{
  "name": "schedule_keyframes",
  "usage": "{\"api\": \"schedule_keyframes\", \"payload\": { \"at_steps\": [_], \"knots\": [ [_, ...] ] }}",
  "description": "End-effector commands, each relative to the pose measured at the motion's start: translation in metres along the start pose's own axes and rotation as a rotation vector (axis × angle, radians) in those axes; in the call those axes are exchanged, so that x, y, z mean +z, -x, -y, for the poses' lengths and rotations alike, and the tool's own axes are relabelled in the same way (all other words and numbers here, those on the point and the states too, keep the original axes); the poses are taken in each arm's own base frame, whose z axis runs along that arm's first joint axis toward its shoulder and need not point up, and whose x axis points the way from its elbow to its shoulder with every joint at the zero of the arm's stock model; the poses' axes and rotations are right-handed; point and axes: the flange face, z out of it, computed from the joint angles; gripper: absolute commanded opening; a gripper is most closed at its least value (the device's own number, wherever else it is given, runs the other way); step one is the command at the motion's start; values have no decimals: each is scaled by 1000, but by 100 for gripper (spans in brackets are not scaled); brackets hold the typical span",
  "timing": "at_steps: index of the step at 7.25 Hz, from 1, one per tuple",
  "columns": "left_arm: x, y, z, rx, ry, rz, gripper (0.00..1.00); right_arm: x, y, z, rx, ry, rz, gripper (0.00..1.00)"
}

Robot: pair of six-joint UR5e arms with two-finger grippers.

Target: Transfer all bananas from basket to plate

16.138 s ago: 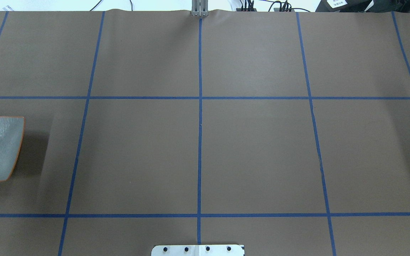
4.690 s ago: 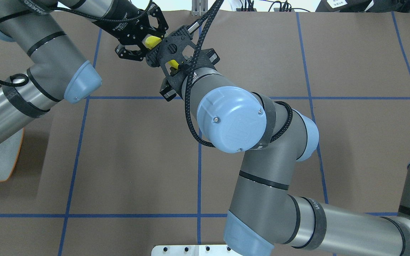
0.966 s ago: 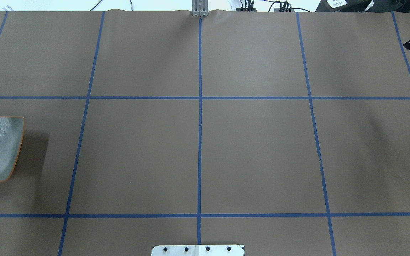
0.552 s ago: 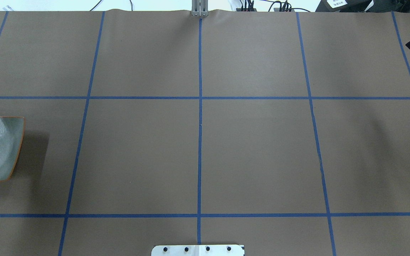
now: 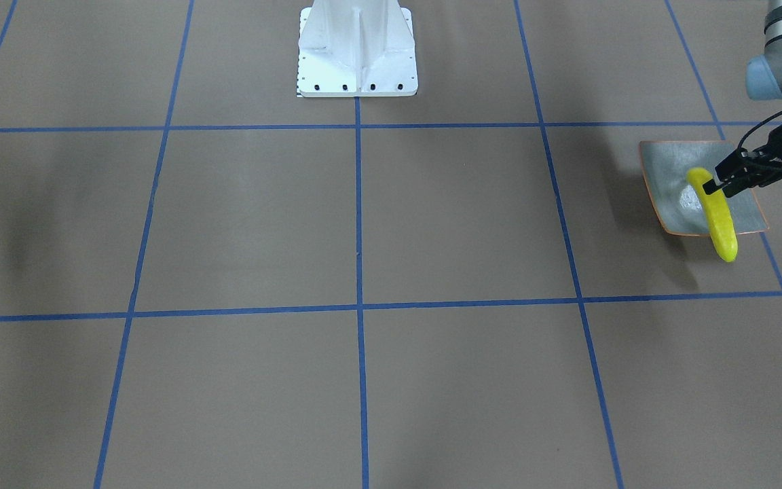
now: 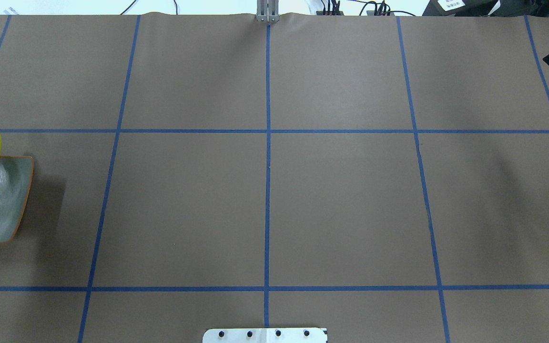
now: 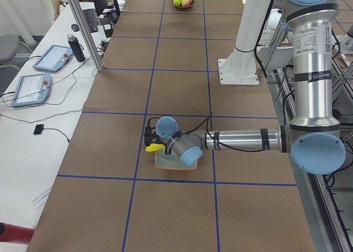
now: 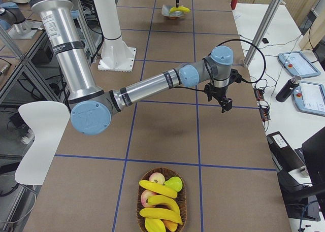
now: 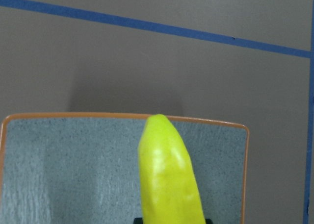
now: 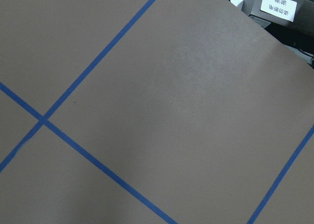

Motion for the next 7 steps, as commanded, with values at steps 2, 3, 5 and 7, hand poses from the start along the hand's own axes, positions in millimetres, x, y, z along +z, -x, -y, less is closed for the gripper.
{"api": "schedule_keyframes", "payload": {
  "at_steps": [2,3,5,7],
  "knots": [
    [-1,-3,1,14,-7,-7,100,1,0,-2,1,1,2,100],
    [-4,-7,1,27,-14,-16,100,2,-1,-3,3,4,3,100],
    [-25,-23,5,54,-52,-42,100,4,-7,-14,34,14,12,100],
    [-47,-29,17,65,-116,-41,100,-10,-52,-58,168,35,28,100]
  ]
}}
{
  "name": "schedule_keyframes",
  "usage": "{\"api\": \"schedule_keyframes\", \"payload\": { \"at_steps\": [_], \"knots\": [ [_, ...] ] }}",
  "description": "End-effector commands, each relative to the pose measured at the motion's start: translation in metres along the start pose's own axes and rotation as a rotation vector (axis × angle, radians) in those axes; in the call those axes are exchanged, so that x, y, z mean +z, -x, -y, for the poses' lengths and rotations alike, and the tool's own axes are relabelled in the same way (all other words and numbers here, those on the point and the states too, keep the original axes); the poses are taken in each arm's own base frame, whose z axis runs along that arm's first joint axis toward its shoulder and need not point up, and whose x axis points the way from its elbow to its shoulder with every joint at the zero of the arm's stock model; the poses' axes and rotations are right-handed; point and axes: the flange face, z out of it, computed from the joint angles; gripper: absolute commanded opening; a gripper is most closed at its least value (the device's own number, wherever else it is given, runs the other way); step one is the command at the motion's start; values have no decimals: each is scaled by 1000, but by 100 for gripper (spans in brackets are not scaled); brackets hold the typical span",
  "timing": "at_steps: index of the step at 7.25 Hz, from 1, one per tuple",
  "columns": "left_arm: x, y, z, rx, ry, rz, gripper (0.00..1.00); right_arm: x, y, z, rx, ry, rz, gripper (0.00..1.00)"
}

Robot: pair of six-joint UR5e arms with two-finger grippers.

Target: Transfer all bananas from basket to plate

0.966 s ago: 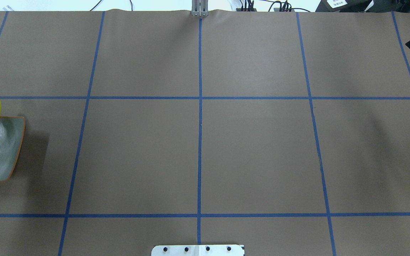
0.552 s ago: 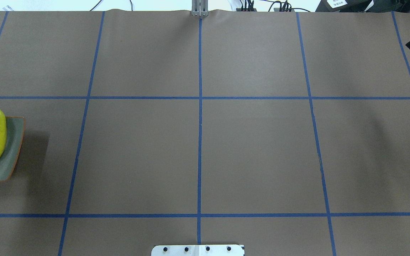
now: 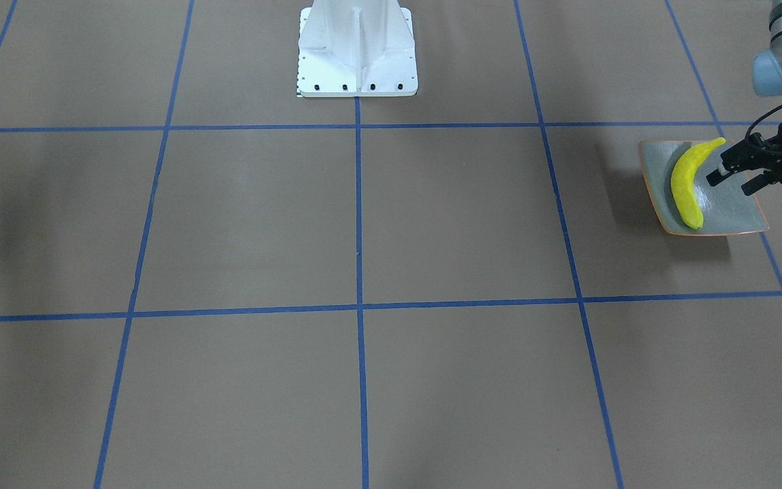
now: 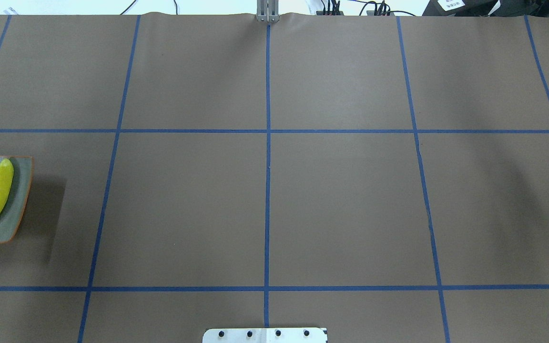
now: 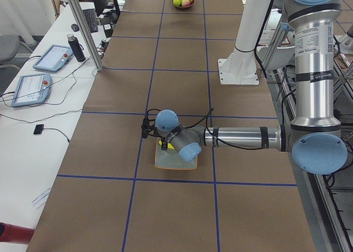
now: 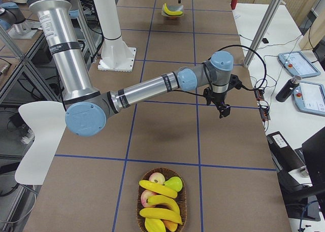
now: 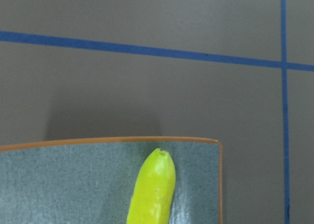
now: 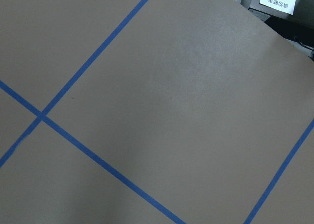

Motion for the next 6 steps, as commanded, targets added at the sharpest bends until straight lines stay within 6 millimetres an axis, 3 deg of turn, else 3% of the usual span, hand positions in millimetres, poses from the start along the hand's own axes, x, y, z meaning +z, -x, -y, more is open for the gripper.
{"api": "schedule_keyframes", "payload": {
  "at_steps": [1,2,3,4,5,6],
  "knots": [
    [-12,-6,17,120,-49,13,100,-9,-45,-49,100,18,1,100],
    [-26,3,26,208,-78,49,100,-7,-59,-74,71,28,-4,100],
    [-28,-4,37,235,-92,57,100,-4,-84,-98,31,40,-2,100],
    [-29,-6,39,239,-99,61,100,10,-112,-122,8,72,9,100],
    [-30,-6,39,241,-104,63,100,28,-134,-153,25,108,27,100],
    [-30,-6,39,239,-103,63,100,39,-143,-196,8,130,45,100]
  ]
}}
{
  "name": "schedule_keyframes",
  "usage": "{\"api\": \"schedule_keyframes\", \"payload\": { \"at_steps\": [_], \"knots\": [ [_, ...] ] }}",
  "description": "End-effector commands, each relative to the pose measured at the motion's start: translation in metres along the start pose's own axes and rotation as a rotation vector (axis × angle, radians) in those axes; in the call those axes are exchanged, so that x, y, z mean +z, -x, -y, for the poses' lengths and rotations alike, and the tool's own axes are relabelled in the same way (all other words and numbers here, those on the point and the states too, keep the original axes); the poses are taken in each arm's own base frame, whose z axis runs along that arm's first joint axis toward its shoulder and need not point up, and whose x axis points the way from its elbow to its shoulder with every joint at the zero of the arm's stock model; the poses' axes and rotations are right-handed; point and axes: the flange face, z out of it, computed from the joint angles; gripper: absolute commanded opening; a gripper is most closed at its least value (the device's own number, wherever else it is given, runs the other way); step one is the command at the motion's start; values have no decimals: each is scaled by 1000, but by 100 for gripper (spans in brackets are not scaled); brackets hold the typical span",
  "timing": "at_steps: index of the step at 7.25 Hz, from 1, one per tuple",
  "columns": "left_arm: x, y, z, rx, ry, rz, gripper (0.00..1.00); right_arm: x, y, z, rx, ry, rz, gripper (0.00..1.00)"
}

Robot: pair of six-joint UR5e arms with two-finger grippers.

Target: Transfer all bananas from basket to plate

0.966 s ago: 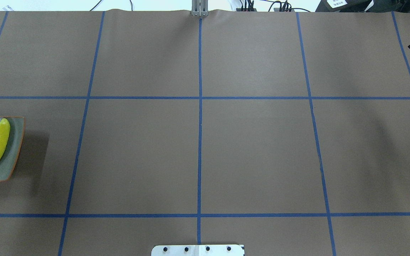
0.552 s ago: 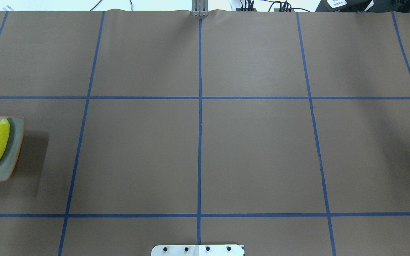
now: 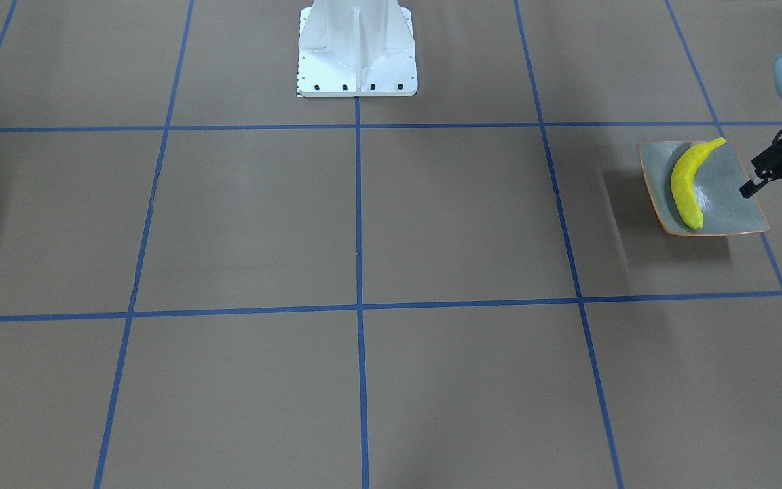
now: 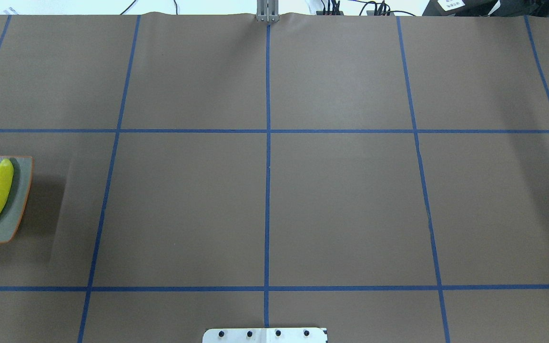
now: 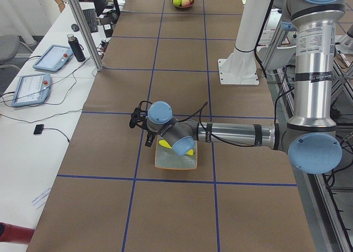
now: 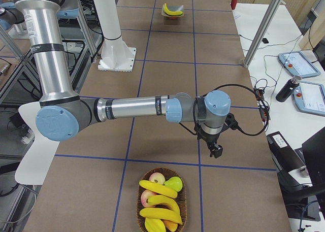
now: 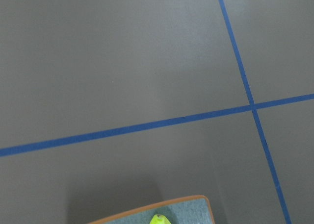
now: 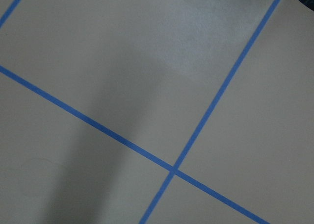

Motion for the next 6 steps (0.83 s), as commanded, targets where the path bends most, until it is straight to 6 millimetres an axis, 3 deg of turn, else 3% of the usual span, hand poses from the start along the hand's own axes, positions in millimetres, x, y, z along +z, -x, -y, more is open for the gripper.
{"api": "schedule_keyframes", "payload": {
  "at_steps": [1,2,3,6],
  "knots": [
    [-1,0,1,5,-3,4,100,40,-20,-90,16,57,40,100],
    [-1,0,1,7,-5,3,100,65,-18,-130,40,57,40,100],
    [-1,-1,2,11,-8,2,100,75,-13,-151,103,45,26,100],
    [-2,-2,2,15,-12,1,100,115,-27,-178,141,44,18,98]
  ]
}}
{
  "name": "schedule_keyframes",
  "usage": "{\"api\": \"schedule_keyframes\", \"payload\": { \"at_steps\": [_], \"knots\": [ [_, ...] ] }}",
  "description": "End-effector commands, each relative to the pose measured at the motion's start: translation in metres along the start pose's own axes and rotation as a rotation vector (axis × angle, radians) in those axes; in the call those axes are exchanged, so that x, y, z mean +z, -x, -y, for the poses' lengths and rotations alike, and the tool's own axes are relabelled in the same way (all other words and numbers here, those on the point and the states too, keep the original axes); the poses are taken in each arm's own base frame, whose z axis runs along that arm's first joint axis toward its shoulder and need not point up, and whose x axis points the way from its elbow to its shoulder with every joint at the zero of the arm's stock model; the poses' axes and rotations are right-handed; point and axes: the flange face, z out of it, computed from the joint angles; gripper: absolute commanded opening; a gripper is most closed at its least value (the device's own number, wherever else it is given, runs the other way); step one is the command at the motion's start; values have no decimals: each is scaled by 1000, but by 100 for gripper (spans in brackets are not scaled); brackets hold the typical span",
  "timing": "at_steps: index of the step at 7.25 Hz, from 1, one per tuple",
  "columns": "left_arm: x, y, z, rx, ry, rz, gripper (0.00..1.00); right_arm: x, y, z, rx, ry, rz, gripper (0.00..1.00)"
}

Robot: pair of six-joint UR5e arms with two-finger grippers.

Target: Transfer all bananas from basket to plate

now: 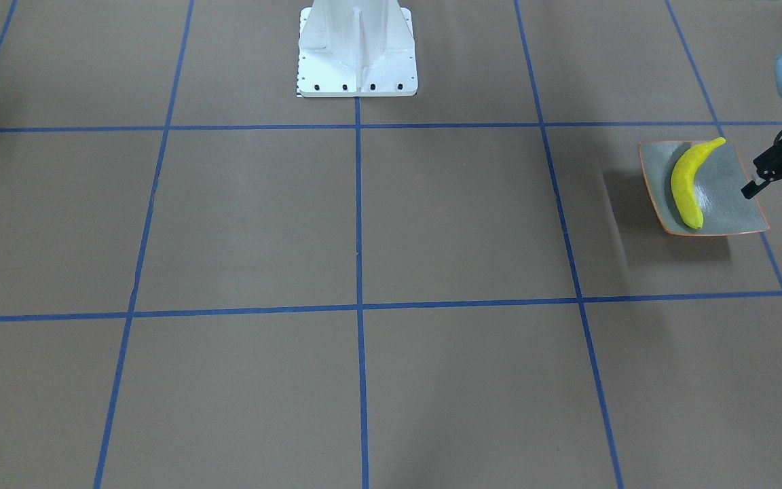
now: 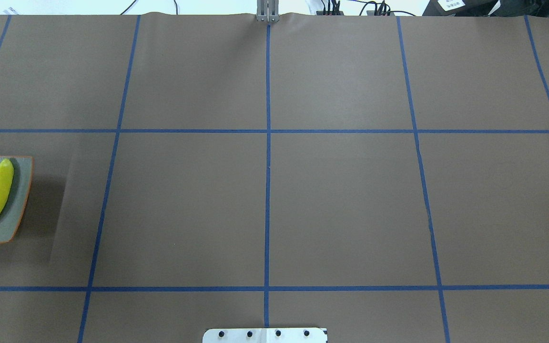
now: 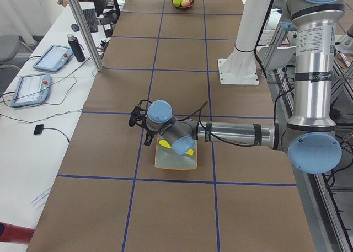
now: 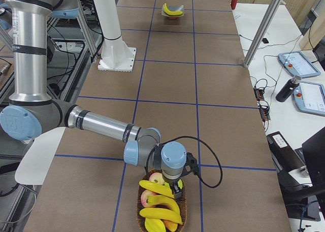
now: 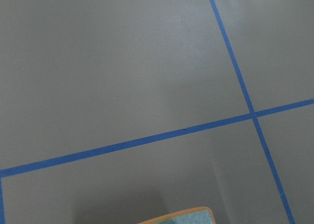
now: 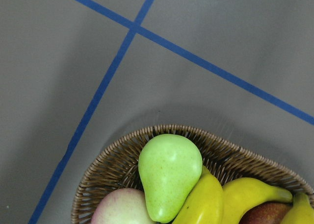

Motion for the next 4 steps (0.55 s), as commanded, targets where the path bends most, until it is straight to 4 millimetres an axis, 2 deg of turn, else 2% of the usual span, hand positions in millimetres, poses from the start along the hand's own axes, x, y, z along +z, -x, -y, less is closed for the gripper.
{"api": "schedule_keyframes", "payload": {
  "at_steps": [1,4],
  "knots": [
    [0,1,0,3,-7,10,100,22,-3,-6,10,11,6,96],
    [-1,-1,2,5,-13,13,100,32,6,0,16,31,13,92]
  ]
}}
